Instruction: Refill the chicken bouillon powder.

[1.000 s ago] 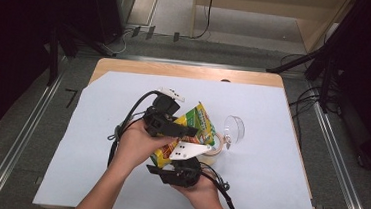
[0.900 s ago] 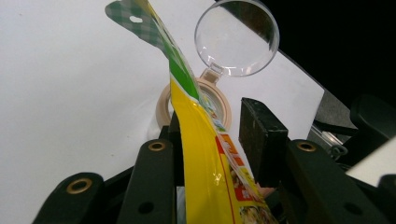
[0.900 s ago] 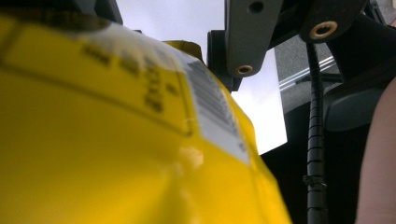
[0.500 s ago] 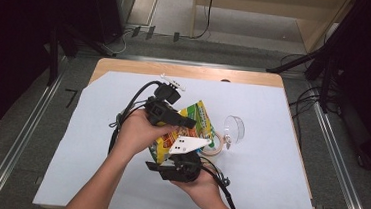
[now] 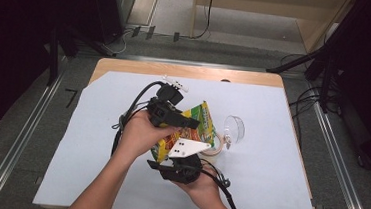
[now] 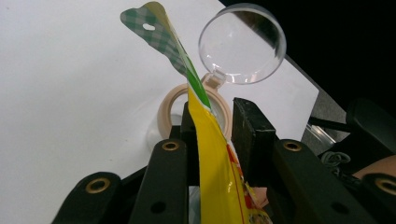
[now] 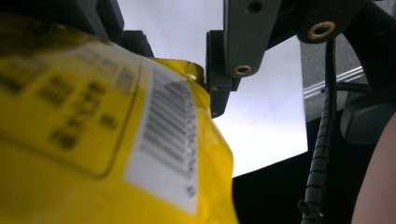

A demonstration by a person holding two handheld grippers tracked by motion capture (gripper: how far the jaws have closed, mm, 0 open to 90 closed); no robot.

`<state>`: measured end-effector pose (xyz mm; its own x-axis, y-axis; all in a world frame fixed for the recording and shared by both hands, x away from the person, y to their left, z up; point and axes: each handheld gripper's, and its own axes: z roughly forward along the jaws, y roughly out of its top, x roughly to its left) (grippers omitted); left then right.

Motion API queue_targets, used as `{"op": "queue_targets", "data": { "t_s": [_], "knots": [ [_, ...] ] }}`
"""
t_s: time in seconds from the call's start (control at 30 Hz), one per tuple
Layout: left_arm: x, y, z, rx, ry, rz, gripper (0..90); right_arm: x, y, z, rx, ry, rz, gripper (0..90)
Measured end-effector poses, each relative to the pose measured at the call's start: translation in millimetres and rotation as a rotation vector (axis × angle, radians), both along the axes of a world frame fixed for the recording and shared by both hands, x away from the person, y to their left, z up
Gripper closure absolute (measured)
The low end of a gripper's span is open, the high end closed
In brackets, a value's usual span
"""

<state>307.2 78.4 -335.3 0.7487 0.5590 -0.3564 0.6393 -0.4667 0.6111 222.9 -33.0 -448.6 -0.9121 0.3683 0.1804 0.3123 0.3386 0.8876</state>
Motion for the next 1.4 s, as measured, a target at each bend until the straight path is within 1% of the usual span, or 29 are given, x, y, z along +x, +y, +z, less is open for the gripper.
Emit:
{"op": "queue_targets", "data": {
  "t_s": [0.13,0.2,0.23,0.4,0.47,0.57,0.7,0.77,0.9,1.13,1.2,1.27,1.37,1.4],
  "knots": [
    [-2.8,-2.3,1.9,0.006,-0.017,0.002,76.2,-0.5,-1.4,1.0,0.008,0.016,0.002,68.4],
    [-3.1,-1.5,2.9,0.005,-0.019,-0.002,76.6,-0.9,-1.6,1.6,0.008,0.016,0.002,68.5],
    [-3.5,-0.9,3.6,-0.001,-0.019,-0.003,77.4,-1.0,-1.7,1.9,0.012,0.006,0.004,68.5],
    [-5.0,0.0,6.6,-0.010,-0.016,-0.015,79.2,-2.2,-0.6,4.4,0.028,0.011,0.012,69.5],
    [-6.0,-2.6,6.1,-0.007,-0.015,-0.016,79.2,-2.0,-0.4,3.0,0.027,0.022,0.011,69.7],
    [-6.1,-4.4,5.5,0.003,-0.019,-0.015,79.3,-1.7,-1.0,1.3,0.027,0.022,0.006,69.7],
    [-6.1,-5.9,5.0,0.008,-0.019,-0.009,79.2,-1.4,-1.3,0.6,0.030,0.036,0.006,69.7],
    [-5.9,-6.4,5.1,0.007,-0.019,-0.011,79.3,-1.3,-1.6,0.6,0.034,0.033,0.004,69.7],
    [-3.1,-6.4,2.7,0.004,-0.007,-0.016,80.1,-2.2,-2.1,-1.3,0.042,0.053,-0.001,69.7],
    [-2.0,-5.4,3.5,-0.004,-0.016,-0.015,80.5,-1.8,-1.4,0.6,0.034,0.036,-0.008,70.2],
    [-0.7,-3.8,3.2,0.000,-0.012,-0.010,80.5,-2.1,0.0,0.7,0.039,0.056,-0.011,70.0],
    [-0.5,-2.9,3.5,-0.003,-0.011,-0.008,80.7,-2.0,0.3,0.7,0.040,0.054,-0.011,70.0],
    [-2.2,-3.3,5.6,-0.004,-0.022,-0.008,80.9,-1.7,1.9,2.3,0.036,0.053,-0.014,70.1],
    [-2.8,-3.4,6.5,0.002,-0.025,-0.005,80.9,-1.8,2.2,2.6,0.038,0.054,-0.015,70.1]
  ]
}}
